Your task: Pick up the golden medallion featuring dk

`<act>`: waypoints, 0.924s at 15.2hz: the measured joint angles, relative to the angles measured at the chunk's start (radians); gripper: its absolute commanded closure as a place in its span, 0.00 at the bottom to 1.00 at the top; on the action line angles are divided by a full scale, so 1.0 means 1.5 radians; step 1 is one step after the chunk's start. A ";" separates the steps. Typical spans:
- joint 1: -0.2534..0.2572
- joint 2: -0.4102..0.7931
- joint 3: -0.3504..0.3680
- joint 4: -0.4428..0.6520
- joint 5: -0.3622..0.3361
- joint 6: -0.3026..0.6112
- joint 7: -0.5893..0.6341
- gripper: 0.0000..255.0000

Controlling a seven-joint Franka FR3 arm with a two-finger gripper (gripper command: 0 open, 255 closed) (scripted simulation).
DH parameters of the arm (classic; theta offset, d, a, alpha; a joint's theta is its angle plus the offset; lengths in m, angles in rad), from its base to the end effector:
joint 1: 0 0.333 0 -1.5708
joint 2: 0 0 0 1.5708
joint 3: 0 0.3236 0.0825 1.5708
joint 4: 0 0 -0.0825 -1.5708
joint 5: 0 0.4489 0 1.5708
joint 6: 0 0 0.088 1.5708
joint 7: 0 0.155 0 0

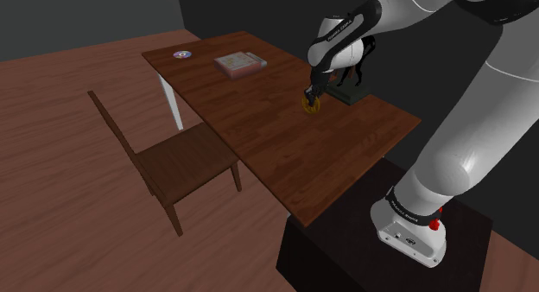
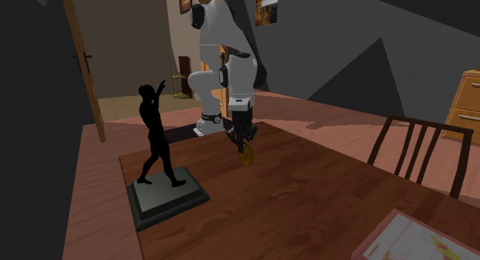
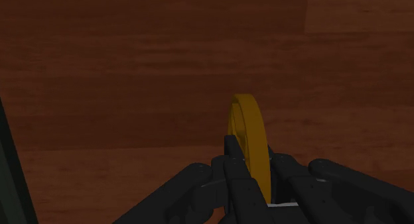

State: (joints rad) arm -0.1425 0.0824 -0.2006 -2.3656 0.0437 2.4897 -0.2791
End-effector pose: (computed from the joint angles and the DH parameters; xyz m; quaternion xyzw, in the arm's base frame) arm 0.5214 -0.1870 0.2060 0.9986 -0.0485 0.0224 0.0015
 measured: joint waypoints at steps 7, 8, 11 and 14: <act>0.001 -0.007 0.000 0.003 -0.003 -0.010 0.004 1.00; 0.001 -0.015 0.000 0.004 -0.006 -0.019 0.006 1.00; 0.001 -0.033 -0.001 0.012 -0.012 -0.044 0.010 1.00; 0.001 -0.050 -0.002 0.023 -0.018 -0.072 0.014 1.00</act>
State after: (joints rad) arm -0.1408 0.0068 -0.2032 -2.3308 0.0168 2.3816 -0.2586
